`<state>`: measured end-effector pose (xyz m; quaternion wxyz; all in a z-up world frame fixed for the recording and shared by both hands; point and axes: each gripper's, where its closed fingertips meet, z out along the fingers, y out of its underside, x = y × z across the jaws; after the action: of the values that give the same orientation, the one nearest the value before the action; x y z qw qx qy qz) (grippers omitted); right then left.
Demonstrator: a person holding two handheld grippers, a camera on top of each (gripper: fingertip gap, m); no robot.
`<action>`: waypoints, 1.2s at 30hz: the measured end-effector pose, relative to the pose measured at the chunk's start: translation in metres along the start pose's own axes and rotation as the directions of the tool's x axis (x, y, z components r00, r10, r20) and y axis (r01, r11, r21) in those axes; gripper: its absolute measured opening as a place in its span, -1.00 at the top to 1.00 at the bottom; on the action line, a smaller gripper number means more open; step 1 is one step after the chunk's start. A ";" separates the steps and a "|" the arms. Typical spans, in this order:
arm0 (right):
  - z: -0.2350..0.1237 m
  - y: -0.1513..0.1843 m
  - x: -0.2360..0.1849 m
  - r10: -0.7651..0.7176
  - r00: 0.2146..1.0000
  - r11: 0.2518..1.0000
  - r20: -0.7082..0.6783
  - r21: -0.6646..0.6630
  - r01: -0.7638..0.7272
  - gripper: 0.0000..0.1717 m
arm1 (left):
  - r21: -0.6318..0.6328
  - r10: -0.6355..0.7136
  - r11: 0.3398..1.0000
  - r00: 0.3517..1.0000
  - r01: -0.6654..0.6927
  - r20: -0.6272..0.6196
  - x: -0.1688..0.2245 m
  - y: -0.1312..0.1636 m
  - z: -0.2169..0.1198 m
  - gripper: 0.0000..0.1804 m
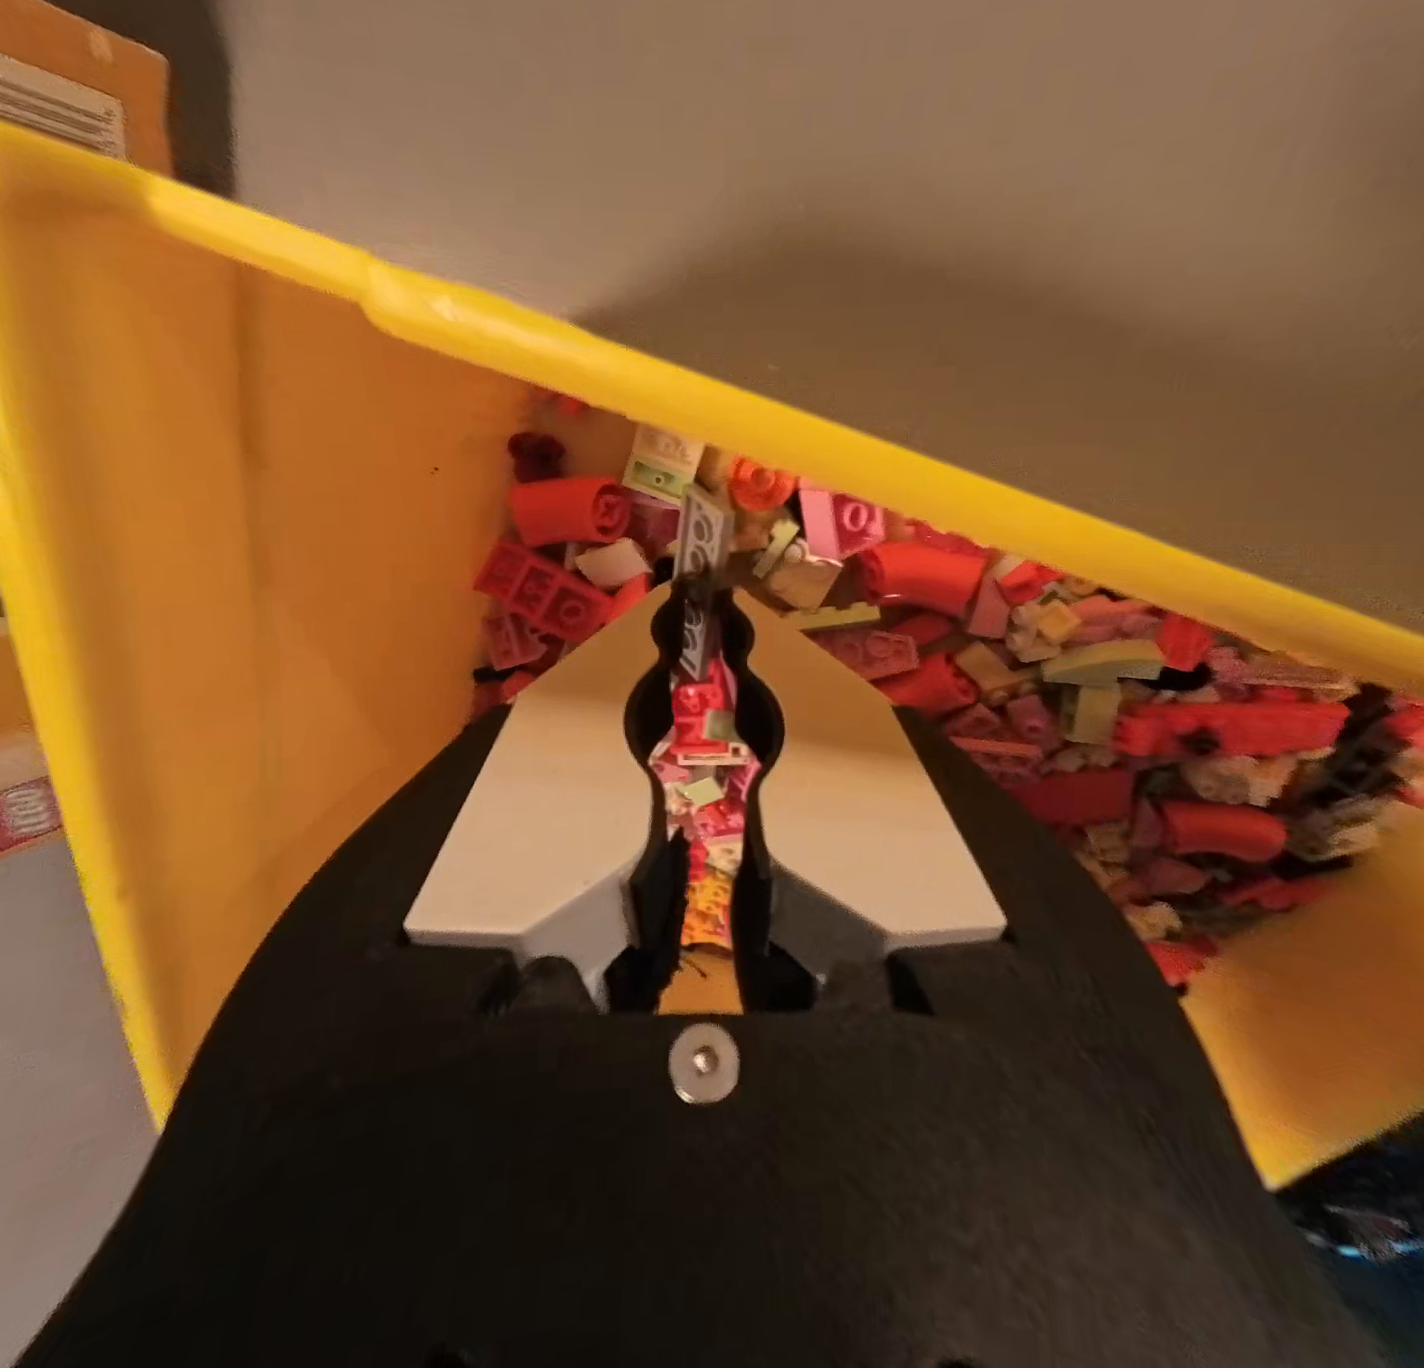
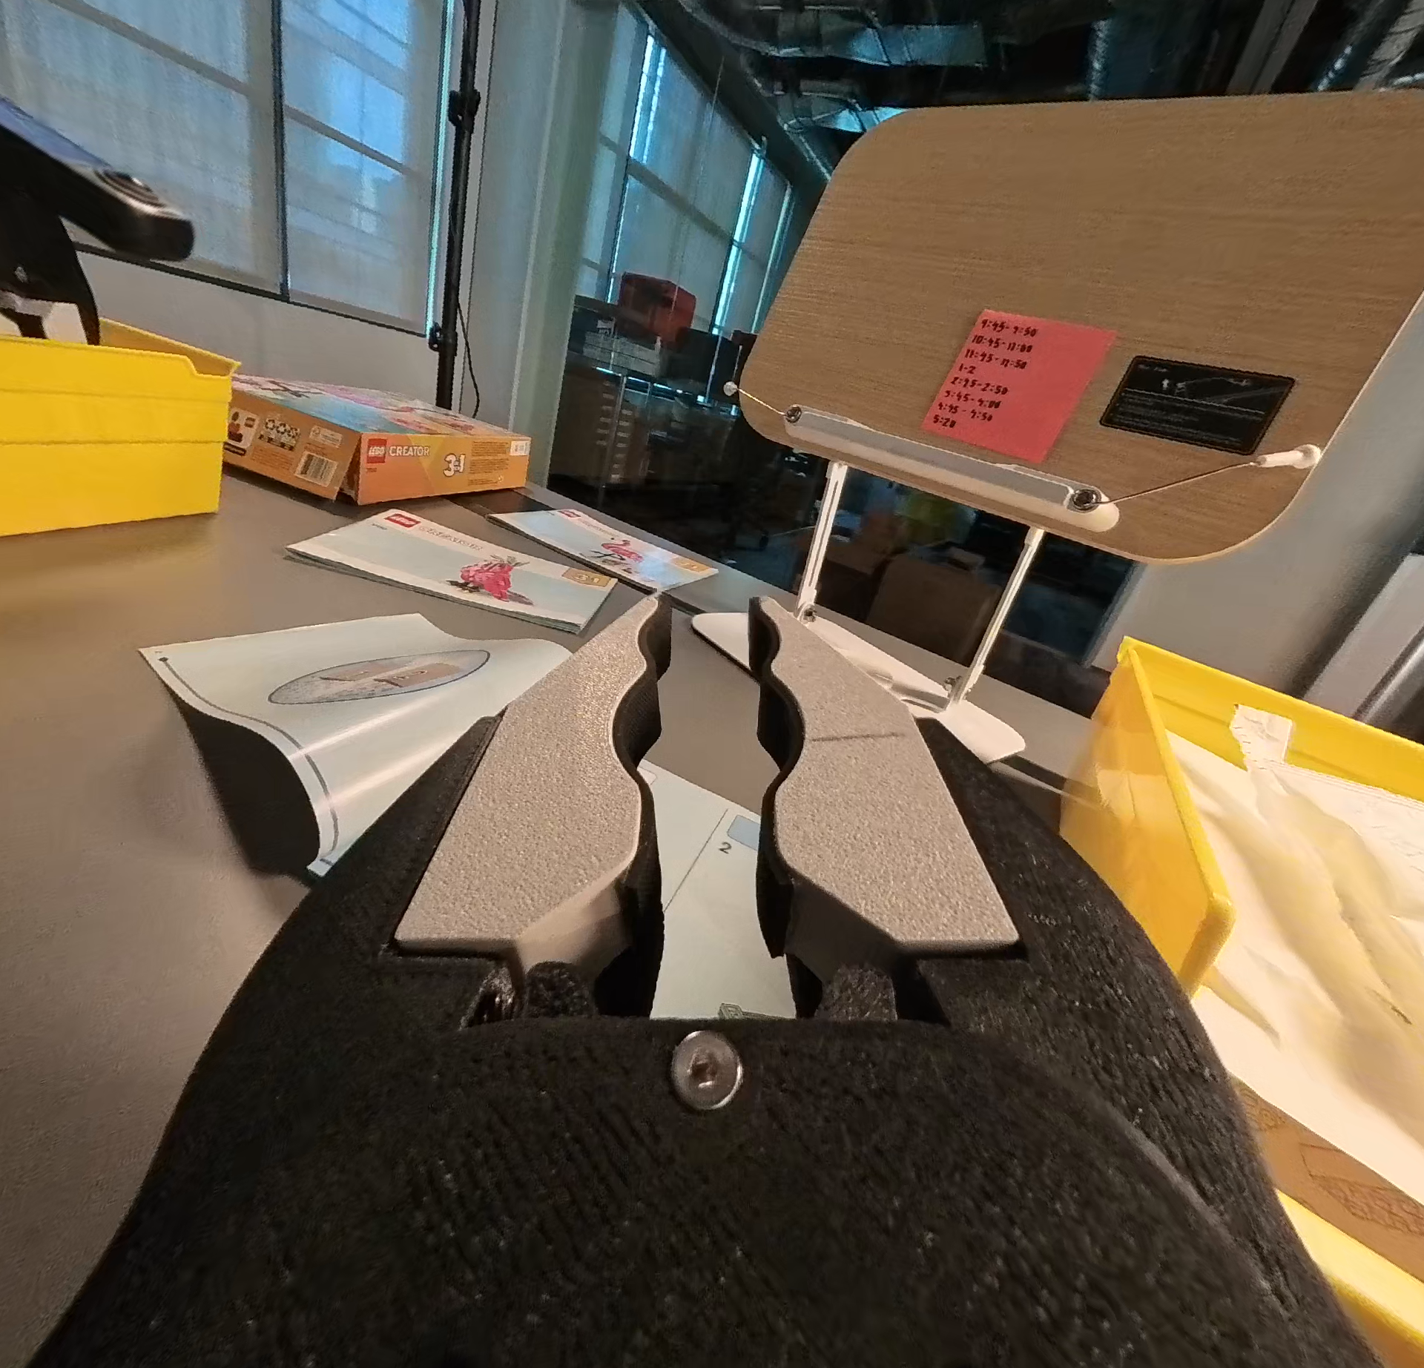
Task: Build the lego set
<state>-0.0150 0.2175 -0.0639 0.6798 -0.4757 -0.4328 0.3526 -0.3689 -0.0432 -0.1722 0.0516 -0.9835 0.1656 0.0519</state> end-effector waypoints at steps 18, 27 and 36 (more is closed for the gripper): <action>-0.005 -0.020 -0.024 0.093 0.983 0.989 0.161 0.097 -0.110 0.82 | 0.913 -0.195 -0.034 0.894 0.406 -0.404 0.141 -0.054 -0.234 0.94; -0.071 -0.037 -0.126 -0.096 0.797 0.987 0.596 0.158 0.000 0.69 | 0.860 -0.131 -0.289 0.872 0.421 -0.471 0.263 -0.172 -0.176 0.94; -0.088 -0.027 -0.146 -0.062 0.686 0.996 0.725 0.086 -0.001 0.66 | 0.840 -0.004 -0.181 0.853 0.512 -0.521 0.310 -0.226 -0.133 0.95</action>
<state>0.0134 0.0492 -0.0903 0.4771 -0.2626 -0.6598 0.5177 0.0083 0.0546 -0.0589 0.7413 -0.6119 -0.0564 -0.2701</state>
